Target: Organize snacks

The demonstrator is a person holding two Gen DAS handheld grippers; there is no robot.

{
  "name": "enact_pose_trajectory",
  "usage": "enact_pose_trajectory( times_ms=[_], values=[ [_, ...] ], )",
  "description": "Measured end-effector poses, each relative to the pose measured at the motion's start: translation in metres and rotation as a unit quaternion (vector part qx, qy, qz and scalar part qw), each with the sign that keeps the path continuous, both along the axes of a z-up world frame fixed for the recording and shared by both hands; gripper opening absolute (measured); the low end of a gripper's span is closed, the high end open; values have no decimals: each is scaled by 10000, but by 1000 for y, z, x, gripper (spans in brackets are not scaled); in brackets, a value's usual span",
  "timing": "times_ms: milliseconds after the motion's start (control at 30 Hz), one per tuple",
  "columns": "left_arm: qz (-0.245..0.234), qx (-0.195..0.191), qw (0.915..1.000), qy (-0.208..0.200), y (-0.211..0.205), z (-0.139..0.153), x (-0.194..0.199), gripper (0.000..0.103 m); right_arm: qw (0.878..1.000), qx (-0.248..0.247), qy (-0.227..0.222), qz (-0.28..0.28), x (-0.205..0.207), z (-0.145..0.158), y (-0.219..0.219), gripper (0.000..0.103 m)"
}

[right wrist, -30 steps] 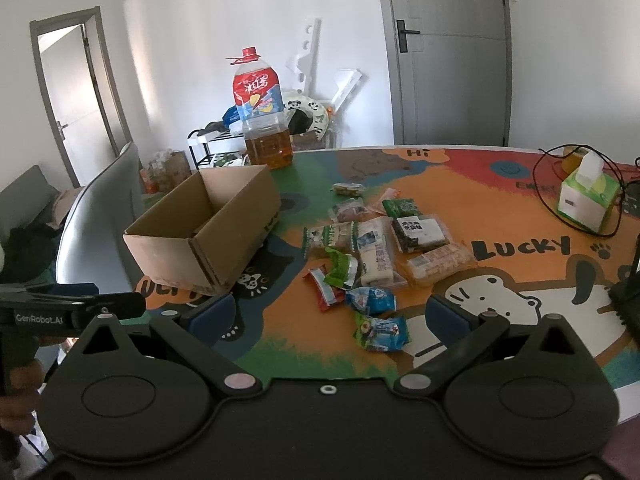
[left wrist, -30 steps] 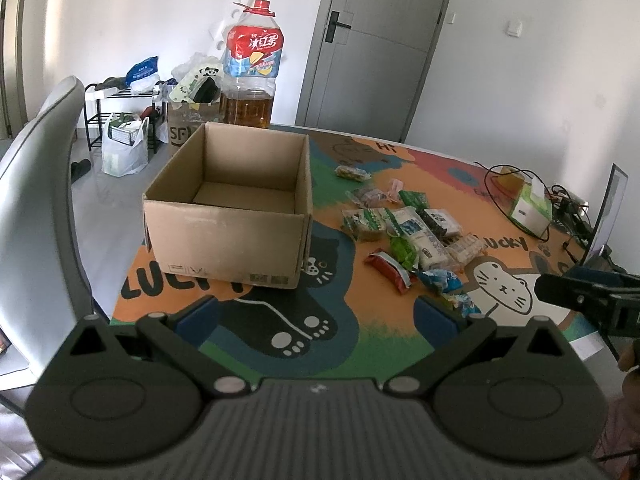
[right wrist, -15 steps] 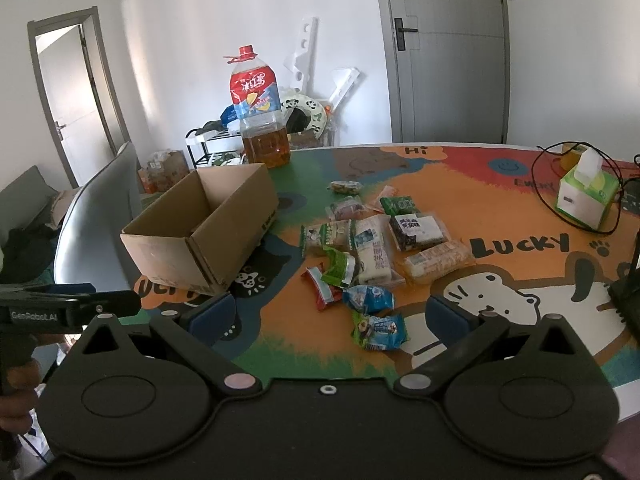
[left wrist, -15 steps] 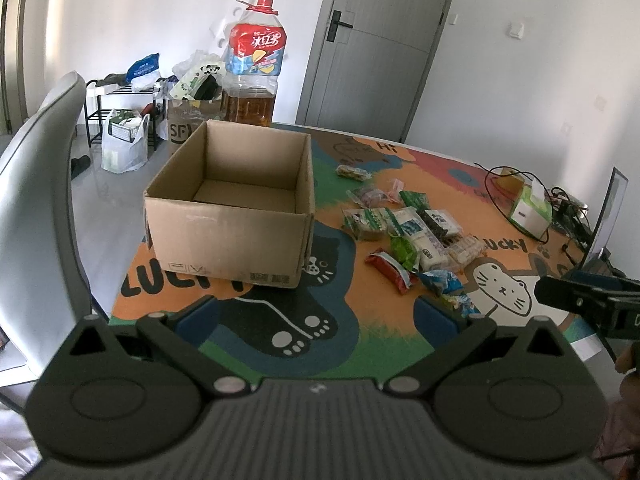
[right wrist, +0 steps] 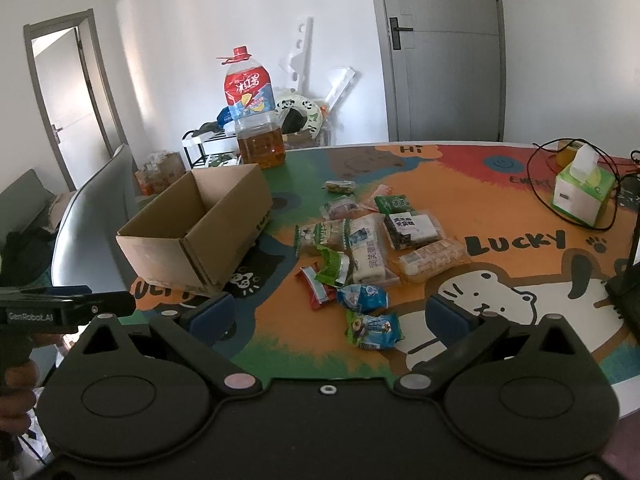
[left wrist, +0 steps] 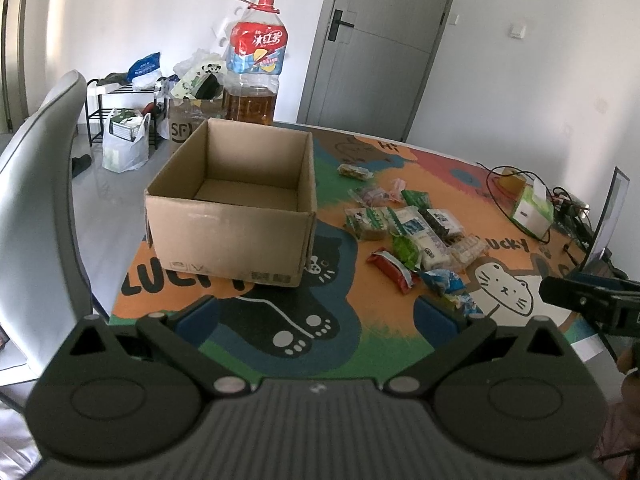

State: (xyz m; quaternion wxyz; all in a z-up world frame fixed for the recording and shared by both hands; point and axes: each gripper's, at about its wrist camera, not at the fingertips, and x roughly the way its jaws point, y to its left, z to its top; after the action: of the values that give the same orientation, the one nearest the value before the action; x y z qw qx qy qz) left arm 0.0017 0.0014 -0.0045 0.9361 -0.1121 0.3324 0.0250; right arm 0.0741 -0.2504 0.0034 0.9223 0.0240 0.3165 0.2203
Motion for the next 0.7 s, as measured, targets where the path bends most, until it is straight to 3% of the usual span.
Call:
enact_pose_trajectory(
  times_ms=[400,700],
  values=[
    [161,-90,9997,-142,9,-3,4,103,9998,129,-9,-136,9,-11,-6,103],
    [86,-111,9994,-307,8,-17,16,103,9996,115,-1,-252,27,-39,-11,103]
  ],
)
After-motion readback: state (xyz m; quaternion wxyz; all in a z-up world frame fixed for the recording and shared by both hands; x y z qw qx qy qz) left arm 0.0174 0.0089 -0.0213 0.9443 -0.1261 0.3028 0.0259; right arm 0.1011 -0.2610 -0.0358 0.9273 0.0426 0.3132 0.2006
